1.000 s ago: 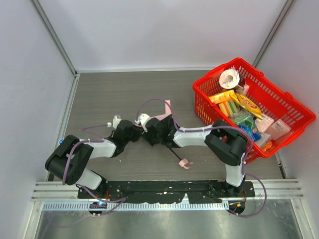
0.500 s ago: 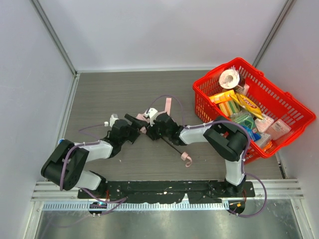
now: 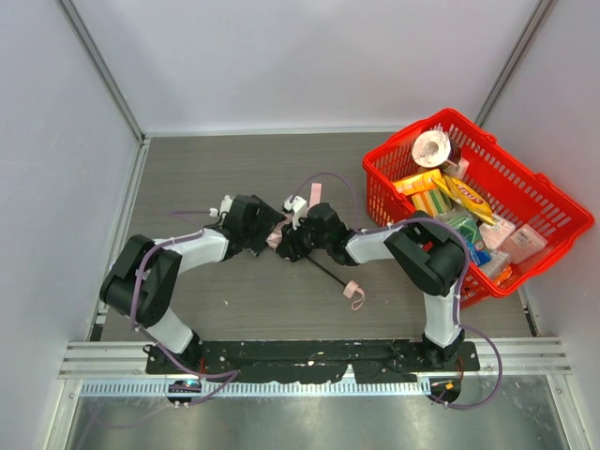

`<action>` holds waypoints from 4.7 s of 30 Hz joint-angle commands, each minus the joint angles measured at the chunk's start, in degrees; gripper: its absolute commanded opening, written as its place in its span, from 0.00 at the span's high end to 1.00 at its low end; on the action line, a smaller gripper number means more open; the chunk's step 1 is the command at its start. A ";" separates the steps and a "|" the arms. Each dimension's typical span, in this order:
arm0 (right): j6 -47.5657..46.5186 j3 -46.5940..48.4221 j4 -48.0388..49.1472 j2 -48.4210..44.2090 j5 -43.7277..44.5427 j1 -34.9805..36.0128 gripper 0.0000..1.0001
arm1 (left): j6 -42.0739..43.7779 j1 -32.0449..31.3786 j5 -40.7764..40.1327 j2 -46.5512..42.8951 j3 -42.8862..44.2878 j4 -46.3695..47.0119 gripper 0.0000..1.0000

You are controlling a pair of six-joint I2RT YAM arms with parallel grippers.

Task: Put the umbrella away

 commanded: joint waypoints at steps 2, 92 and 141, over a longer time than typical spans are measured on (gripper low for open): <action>-2.09 -2.67 -10.25 2.57 0.15 0.38 0.99 | -0.36 -0.07 -5.95 7.94 3.63 -29.16 0.00; 34.83 -3.47 23.77 13.37 -30.87 -6.92 0.99 | 8.96 -2.18 -12.83 -2.61 -11.75 -13.01 0.17; -16.95 0.75 -3.13 -0.52 50.40 23.40 0.29 | 5.00 -2.00 -2.80 3.99 0.73 -42.71 1.00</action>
